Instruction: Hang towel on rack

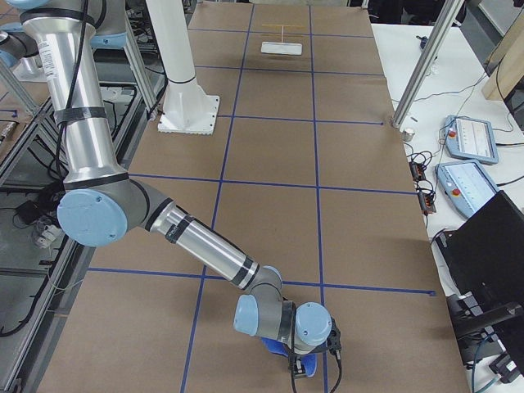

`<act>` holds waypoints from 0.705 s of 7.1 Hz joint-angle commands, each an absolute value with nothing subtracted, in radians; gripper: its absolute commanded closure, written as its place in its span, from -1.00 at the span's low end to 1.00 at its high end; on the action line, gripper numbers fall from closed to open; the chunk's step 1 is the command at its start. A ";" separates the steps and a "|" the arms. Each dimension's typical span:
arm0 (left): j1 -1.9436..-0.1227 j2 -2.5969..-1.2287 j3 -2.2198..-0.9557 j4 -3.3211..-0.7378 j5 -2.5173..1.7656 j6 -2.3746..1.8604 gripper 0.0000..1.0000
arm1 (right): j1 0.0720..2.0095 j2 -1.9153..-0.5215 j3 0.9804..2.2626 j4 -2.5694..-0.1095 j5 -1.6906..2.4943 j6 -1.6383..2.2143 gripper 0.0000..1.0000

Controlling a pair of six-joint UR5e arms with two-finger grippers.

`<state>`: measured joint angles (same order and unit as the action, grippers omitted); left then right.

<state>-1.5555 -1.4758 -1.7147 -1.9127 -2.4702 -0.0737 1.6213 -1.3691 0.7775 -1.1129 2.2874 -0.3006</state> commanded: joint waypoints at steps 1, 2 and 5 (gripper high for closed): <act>-1.555 -1.476 -1.715 -1.913 -2.471 -0.074 -0.97 | 1.621 -1.365 0.750 -1.094 2.287 -0.299 -0.12; -1.555 -1.476 -1.713 -1.913 -2.470 -0.074 -0.97 | 1.621 -1.365 0.752 -1.094 2.286 -0.299 0.88; -1.555 -1.474 -1.715 -1.914 -2.476 -0.074 -0.97 | 1.626 -1.327 0.752 -1.098 2.284 -0.293 1.00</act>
